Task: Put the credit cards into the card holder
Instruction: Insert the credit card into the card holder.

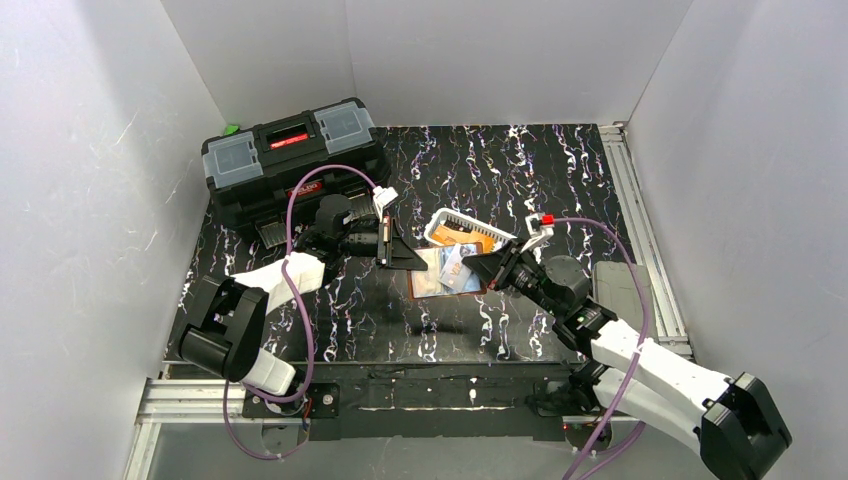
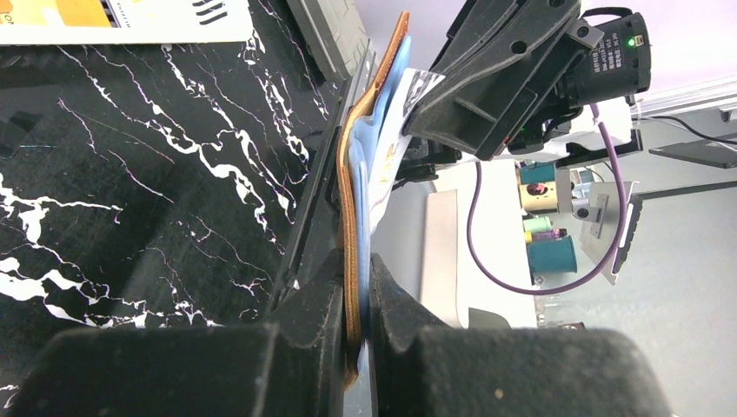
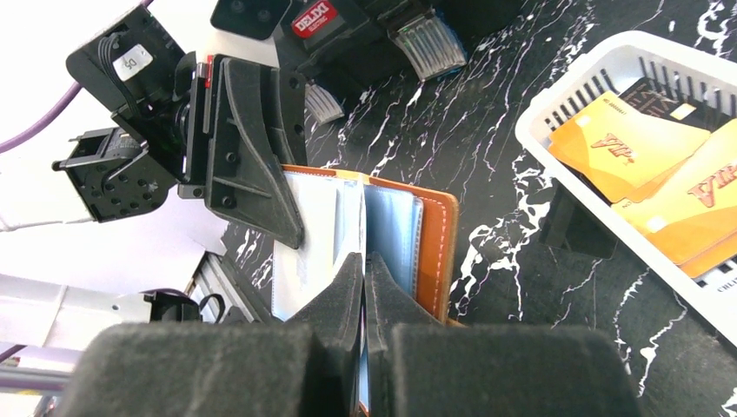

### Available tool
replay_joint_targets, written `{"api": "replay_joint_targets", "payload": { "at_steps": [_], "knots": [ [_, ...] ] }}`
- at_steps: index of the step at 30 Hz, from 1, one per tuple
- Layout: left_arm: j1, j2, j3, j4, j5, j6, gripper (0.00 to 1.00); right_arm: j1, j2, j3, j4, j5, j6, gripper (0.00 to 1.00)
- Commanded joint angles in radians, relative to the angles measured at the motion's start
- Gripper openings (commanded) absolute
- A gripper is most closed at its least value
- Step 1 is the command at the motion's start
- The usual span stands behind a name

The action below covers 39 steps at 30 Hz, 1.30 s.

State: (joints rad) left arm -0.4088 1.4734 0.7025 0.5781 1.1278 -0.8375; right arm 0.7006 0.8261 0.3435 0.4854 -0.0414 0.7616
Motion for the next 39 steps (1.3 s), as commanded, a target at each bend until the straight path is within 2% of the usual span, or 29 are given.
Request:
{"api": "replay_joint_targets", "payload": {
  "at_steps": [1,12,27,39],
  "knots": [
    [-0.002,-0.073,0.022,0.050,0.060,-0.016,0.00,-0.004,0.059,-0.004,0.043,-0.049,-0.013,0.01],
    [-0.002,-0.075,0.020,0.061,0.053,-0.022,0.00,0.004,0.102,-0.016,0.020,-0.127,-0.020,0.01],
    [-0.014,-0.077,0.038,0.086,0.072,-0.011,0.00,0.005,0.233,0.082,-0.041,-0.244,-0.070,0.01],
    [-0.015,-0.084,0.035,0.109,0.081,-0.014,0.00,0.005,0.233,0.081,-0.094,-0.277,-0.097,0.01]
  ]
}}
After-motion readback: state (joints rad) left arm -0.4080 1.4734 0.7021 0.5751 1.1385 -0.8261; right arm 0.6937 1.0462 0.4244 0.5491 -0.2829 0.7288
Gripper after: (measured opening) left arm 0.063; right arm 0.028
